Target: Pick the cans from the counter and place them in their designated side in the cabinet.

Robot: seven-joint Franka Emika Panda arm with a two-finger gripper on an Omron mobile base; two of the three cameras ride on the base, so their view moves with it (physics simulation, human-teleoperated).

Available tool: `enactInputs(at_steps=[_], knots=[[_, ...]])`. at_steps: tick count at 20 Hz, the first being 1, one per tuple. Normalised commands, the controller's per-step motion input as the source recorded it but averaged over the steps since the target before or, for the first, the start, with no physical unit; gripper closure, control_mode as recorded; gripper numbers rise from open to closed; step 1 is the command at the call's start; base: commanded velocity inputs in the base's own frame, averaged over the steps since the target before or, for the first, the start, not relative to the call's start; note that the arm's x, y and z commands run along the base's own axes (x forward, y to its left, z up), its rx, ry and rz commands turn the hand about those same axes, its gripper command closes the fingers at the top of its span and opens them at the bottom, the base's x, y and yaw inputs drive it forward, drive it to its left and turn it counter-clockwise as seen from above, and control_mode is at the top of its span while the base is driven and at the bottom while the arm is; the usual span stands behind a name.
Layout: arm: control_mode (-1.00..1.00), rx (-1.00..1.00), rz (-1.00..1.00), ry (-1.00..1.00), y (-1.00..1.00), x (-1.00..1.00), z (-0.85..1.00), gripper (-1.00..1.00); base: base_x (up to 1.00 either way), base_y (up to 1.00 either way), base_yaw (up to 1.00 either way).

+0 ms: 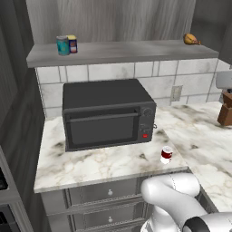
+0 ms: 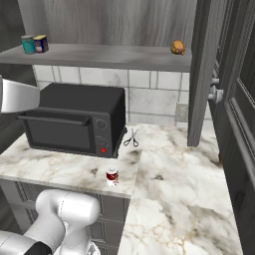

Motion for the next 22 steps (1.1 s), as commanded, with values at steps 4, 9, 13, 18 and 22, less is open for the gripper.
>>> enactInputs(at_steps=[4, 9, 13, 18, 22], knots=[[-1.0, 0.01, 0.0, 0.09, -0.1, -0.06, -0.06, -1.0, 0.0, 0.0, 0.0], [-1.0, 0.01, -0.01, 0.07, -0.02, -0.01, -0.06, -1.0, 0.0, 0.0, 0.0], [-1.0, 0.02, -0.01, 0.05, -0.02, -0.05, -0.11, -1.0, 0.0, 0.0, 0.0], [-1.0, 0.01, -0.01, 0.05, -0.02, -0.04, -0.2, -1.0, 0.0, 0.0, 0.0], [-1.0, 0.0, -0.01, 0.04, 0.0, 0.0, -0.26, -1.0, 0.0, 0.0, 0.0]])
